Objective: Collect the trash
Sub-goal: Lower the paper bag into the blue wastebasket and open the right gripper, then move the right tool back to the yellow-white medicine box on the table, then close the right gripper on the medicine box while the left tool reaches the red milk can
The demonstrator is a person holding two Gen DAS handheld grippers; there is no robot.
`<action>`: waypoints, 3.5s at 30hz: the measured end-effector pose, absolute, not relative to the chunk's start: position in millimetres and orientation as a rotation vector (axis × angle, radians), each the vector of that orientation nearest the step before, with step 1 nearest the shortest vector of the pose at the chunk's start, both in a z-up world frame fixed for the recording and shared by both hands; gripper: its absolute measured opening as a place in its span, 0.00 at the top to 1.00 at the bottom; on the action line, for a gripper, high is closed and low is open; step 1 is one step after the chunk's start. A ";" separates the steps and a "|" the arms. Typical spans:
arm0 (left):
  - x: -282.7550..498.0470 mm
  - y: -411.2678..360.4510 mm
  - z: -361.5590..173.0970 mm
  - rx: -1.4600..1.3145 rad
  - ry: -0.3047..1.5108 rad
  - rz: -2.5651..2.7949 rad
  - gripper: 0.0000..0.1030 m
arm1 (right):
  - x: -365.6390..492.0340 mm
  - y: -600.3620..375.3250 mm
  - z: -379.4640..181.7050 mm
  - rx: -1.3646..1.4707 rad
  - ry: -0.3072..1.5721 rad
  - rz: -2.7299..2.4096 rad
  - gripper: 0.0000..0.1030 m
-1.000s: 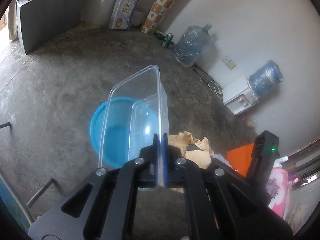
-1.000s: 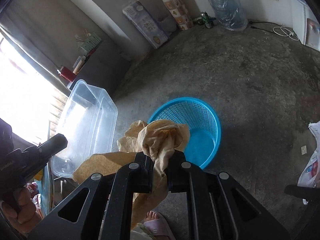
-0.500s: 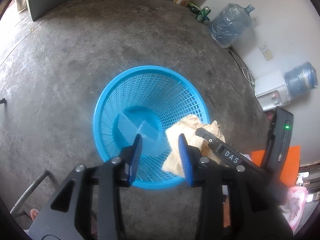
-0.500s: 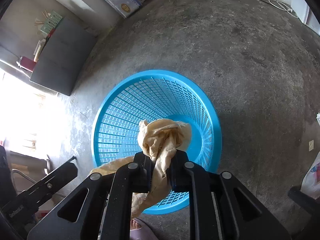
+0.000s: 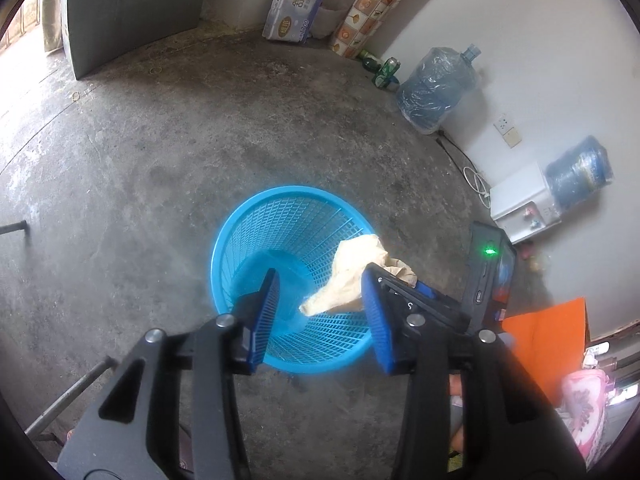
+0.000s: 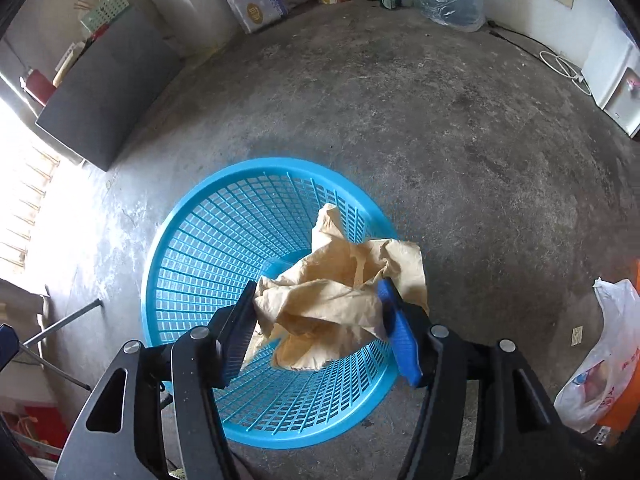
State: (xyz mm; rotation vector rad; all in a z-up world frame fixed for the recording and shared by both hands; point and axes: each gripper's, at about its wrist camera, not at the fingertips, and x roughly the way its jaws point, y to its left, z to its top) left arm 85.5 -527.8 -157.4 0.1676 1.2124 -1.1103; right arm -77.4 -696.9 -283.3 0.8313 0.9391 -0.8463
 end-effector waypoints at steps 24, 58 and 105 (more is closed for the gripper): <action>30.4 -328.0 35.7 0.045 0.895 -1.117 0.35 | -153.8 -624.9 -144.4 0.809 0.684 -0.709 0.31; 63.8 12.2 34.6 -0.129 0.794 -0.540 0.08 | 25.6 -325.7 58.1 0.100 0.713 -0.326 0.06; 128.9 35.3 51.6 -0.125 0.762 -0.560 0.08 | 214.4 -340.9 -40.2 0.269 1.071 -0.213 0.29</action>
